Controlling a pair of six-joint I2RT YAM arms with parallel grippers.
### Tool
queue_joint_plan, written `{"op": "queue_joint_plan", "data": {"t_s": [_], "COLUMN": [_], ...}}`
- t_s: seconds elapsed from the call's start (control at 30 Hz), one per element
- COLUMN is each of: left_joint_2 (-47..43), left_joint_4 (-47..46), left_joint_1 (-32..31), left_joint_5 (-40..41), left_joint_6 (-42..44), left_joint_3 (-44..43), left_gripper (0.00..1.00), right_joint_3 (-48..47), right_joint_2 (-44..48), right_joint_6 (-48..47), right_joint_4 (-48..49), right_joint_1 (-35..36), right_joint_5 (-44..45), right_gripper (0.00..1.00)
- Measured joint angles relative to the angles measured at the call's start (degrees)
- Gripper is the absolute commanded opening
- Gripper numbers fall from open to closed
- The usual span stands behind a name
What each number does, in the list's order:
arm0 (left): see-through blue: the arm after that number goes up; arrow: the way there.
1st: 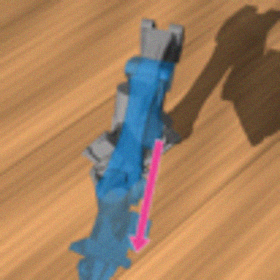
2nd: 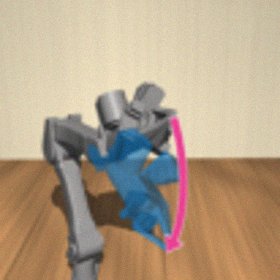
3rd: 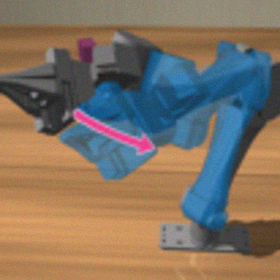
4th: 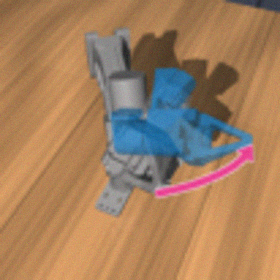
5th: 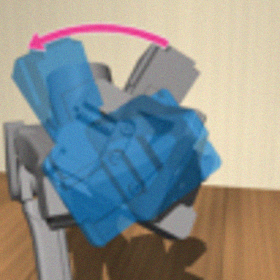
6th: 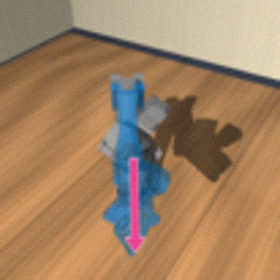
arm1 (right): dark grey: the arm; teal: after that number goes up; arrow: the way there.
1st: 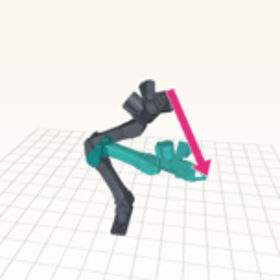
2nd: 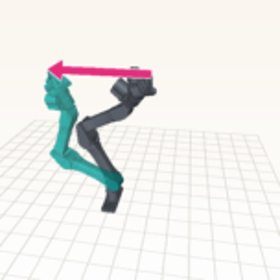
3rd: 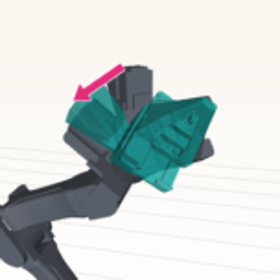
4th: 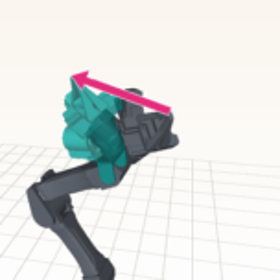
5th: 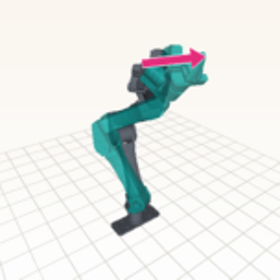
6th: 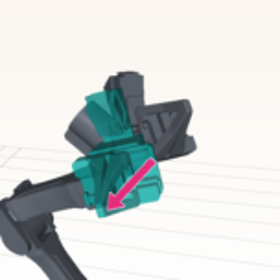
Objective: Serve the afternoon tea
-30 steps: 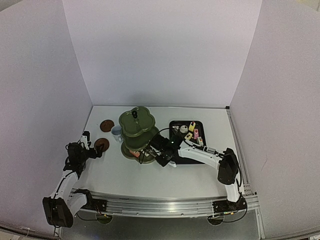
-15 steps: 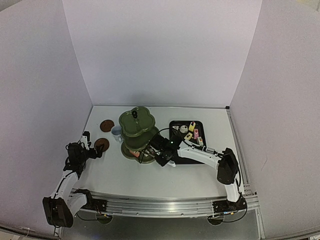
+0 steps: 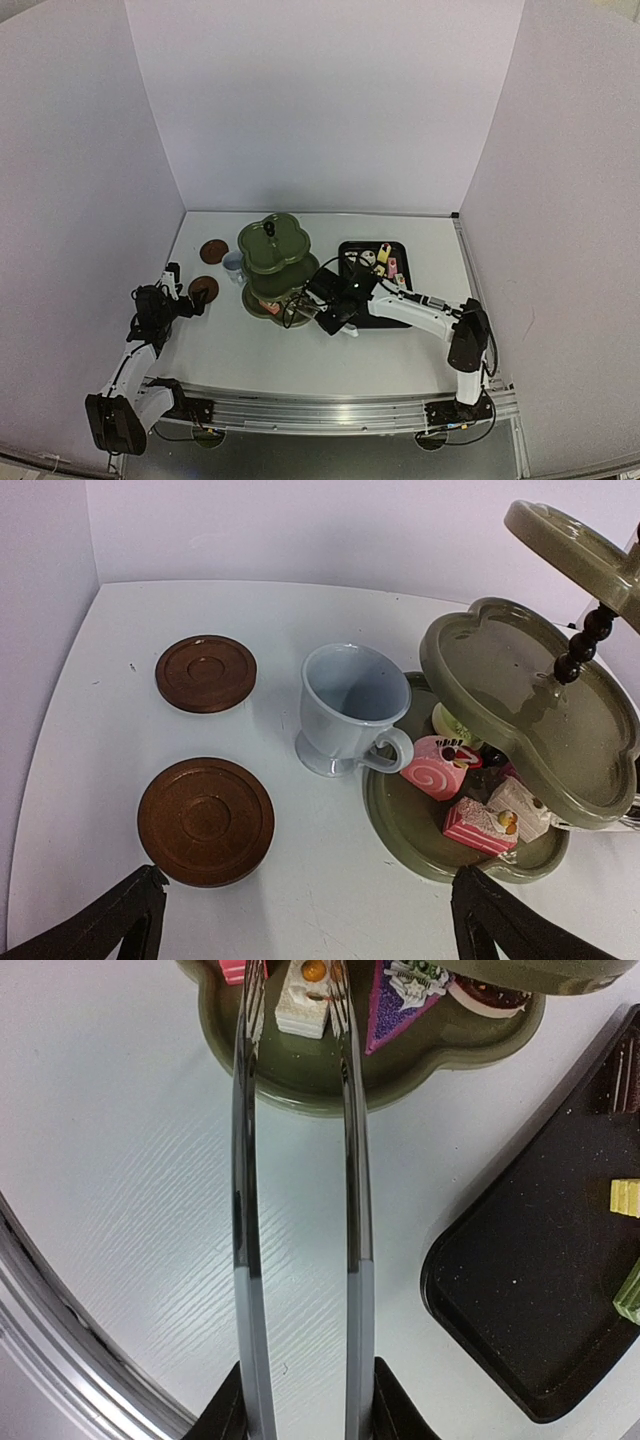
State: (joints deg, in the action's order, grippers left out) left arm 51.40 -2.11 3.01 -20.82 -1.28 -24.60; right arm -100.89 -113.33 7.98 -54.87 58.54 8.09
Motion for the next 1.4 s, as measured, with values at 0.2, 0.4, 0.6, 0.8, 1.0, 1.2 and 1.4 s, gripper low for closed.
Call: {"op": "queue_joint_plan", "data": {"t_s": [0.2, 0.4, 0.6, 0.8, 1.0, 1.2, 1.4], "left_joint_2": [0.0, 0.0, 0.0, 0.1, 0.4, 0.4, 0.4], "left_joint_4": [0.0, 0.0, 0.0, 0.0, 0.0, 0.0, 0.0], "left_joint_1": [0.0, 0.0, 0.0, 0.0, 0.0, 0.0, 0.0], "left_joint_5": [0.0, -0.1, -0.1, -0.2, -0.5, -0.7, -0.7], "left_joint_6": [0.0, 0.0, 0.0, 0.0, 0.1, 0.1, 0.1], "left_joint_3": [0.0, 0.0, 0.0, 0.0, 0.0, 0.0, 0.0], "left_gripper": [1.00, 1.00, 1.00, 0.99, 1.00, 1.00, 1.00], "right_joint_3": [1.3, 4.3, 10.2, 13.1, 16.2, 17.4, 17.4], "right_joint_2": [4.2, 7.5, 14.0, 18.0, 20.4, 24.1, 23.2], "right_joint_6": [0.7, 2.0, 4.1, 6.0, 9.7, 13.2, 15.2], "right_joint_4": [0.1, 0.0, -0.6, -1.9, -5.6, -8.0, -11.0], "right_joint_1": [0.0, 0.0, 0.0, -0.4, -5.2, -13.3, -19.5], "right_joint_5": [-1.3, -1.7, -2.2, -1.8, 1.2, 7.0, 11.3], "right_gripper": [0.32, 0.31, 0.31, 0.30, 0.30, 0.30, 0.31]}}
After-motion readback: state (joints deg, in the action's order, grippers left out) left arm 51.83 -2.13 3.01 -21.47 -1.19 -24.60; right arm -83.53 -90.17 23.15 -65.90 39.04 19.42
